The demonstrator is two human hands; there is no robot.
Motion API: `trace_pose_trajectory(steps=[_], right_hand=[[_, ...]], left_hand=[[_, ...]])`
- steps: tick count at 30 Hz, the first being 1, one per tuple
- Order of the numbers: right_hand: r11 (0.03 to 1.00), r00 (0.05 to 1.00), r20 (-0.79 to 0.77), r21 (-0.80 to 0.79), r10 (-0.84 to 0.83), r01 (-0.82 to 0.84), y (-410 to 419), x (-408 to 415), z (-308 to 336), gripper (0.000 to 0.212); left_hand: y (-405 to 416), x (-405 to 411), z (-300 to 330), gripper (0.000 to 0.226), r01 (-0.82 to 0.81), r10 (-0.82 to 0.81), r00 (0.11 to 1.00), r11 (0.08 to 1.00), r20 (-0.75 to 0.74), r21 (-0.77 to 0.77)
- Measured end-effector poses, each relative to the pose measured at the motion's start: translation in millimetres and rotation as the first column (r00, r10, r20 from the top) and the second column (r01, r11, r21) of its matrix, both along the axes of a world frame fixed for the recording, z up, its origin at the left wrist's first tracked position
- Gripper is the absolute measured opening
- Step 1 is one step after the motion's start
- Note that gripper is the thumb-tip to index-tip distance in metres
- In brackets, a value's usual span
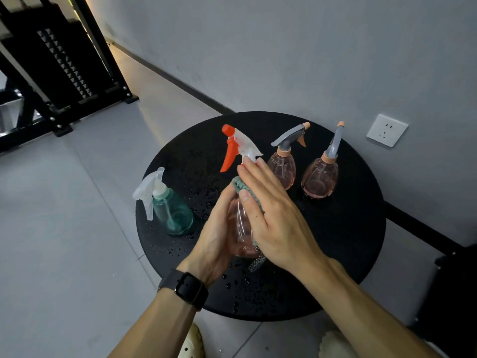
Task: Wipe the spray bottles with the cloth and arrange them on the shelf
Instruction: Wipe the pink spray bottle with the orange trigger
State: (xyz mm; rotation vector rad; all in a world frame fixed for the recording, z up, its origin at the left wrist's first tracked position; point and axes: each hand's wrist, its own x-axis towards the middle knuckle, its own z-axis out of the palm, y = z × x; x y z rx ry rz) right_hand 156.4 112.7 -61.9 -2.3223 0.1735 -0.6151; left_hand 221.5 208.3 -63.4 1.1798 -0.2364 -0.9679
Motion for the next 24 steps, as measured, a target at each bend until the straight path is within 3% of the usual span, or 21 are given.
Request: trace_pose_trajectory(steps=[10, 15, 20, 24], right_hand=[[1.0, 0.999, 0.024, -0.014, 0.021, -0.021, 6.5, -3.6, -4.9, 0.049], [1.0, 0.999, 0.031, -0.022, 0.014, -0.013, 0.8, -4.7, -1.4, 0.049], [0.994, 1.0, 0.001, 0.111, -0.013, 0.013, -16.6, -5.5, 7.5, 0.047], [0.993, 1.0, 0.001, 0.119, -0.005, 0.005, -18.0, -6.1, 8.1, 0.046]], left_hand=[[-3.0, 7.7, -3.0, 0.059, -0.125, 0.117, 0.989, 0.988, -0.096, -0.088], [-4.4, 4.2, -1.3, 0.058, -0.055, 0.049, 0.997, 0.994, -0.064, -0.095], [-5.6, -3.7, -0.1, 0.052, 0.046, -0.046, 0.999, 0.999, 0.01, -0.025], [-8.4, -5.1, -3.2, 0.044, 0.028, -0.028, 0.999, 0.999, 0.039, -0.015]])
